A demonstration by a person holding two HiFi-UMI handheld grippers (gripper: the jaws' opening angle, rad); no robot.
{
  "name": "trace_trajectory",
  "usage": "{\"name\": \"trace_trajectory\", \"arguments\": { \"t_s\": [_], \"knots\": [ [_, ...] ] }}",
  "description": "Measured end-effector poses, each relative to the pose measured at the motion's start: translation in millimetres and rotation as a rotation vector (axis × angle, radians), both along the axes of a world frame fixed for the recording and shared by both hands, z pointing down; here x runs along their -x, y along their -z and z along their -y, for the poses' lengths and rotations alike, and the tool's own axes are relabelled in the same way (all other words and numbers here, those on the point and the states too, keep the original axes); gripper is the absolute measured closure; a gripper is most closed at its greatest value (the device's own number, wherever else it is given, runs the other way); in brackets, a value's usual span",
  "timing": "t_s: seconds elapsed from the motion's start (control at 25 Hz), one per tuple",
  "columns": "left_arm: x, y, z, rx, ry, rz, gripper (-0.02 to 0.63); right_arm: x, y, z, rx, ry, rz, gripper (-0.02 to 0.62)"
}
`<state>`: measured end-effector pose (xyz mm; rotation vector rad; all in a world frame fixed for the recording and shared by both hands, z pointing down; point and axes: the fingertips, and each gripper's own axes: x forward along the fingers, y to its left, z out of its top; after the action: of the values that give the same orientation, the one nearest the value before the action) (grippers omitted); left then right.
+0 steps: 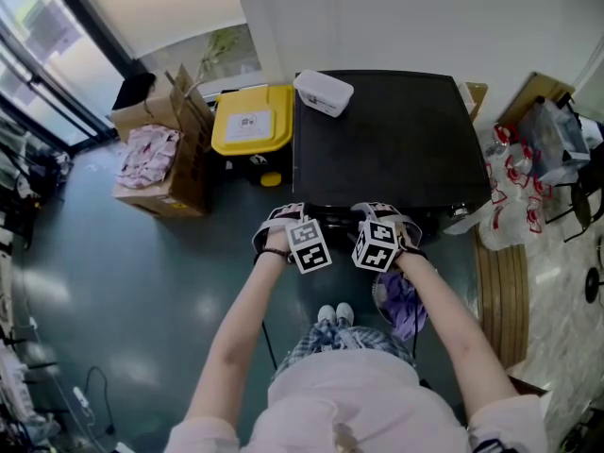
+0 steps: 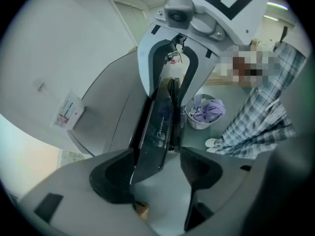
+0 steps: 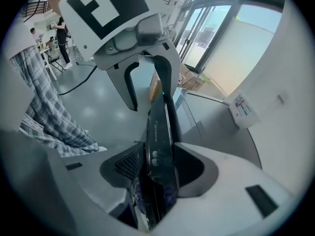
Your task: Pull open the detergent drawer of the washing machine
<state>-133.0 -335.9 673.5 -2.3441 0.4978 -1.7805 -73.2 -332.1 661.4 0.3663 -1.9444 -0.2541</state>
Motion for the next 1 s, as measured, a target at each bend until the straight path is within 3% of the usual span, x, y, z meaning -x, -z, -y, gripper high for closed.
{"name": "trace_trajectory", "arguments": {
  "t_s": [0.52,1.0],
  "knots": [
    [7,6,22,-0.217,0.013,0.056,0.510,0,2,14,-0.147,-0.022,-0.085,0.517],
    [7,3,17,-0.219,-0.047,0.075,0.524,2,2,8,-0.140,-0.002,-0.125,0.520]
  ]
}}
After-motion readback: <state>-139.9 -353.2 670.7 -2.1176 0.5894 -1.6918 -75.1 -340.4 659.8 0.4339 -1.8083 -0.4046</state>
